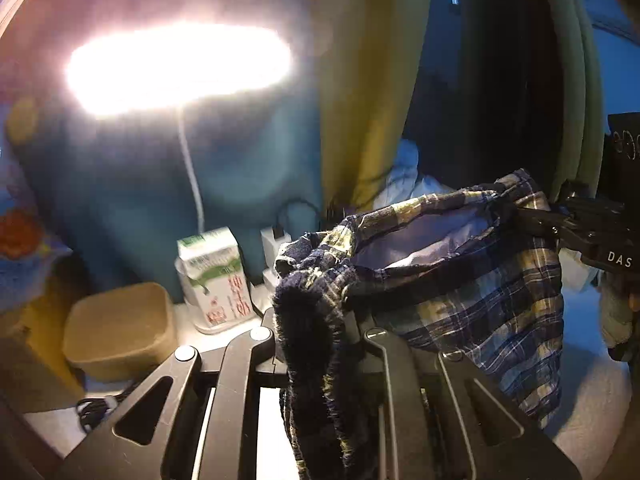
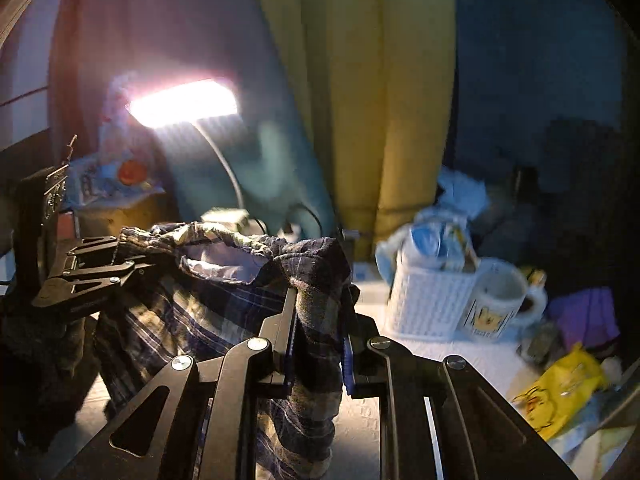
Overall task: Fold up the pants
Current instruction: 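Lift the folded pants by the waistband with both grippers and carry them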
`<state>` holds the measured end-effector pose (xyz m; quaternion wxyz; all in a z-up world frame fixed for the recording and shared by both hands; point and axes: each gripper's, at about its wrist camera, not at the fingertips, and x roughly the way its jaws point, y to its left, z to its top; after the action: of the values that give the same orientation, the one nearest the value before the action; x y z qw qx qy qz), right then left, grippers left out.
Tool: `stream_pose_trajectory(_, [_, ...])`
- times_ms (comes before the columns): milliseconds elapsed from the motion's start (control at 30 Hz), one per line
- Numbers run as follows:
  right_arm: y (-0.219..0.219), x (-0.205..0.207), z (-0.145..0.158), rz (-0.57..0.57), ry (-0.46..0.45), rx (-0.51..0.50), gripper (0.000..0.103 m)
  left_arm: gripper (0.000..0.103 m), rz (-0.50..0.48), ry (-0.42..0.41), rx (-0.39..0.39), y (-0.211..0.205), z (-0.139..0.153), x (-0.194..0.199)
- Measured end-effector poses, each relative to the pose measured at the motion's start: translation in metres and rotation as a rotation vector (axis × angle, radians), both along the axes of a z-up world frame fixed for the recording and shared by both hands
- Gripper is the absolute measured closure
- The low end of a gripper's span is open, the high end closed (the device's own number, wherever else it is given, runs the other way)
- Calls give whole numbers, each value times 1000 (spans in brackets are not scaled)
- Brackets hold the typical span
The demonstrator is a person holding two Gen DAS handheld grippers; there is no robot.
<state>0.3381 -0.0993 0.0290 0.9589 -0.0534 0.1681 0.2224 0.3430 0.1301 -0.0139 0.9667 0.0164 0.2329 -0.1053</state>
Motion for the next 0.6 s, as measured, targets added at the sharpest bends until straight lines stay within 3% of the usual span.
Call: stream_pose_trajectory(600, [43, -146, 90, 77, -316, -39, 86, 89, 109, -273, -21, 35, 86, -125])
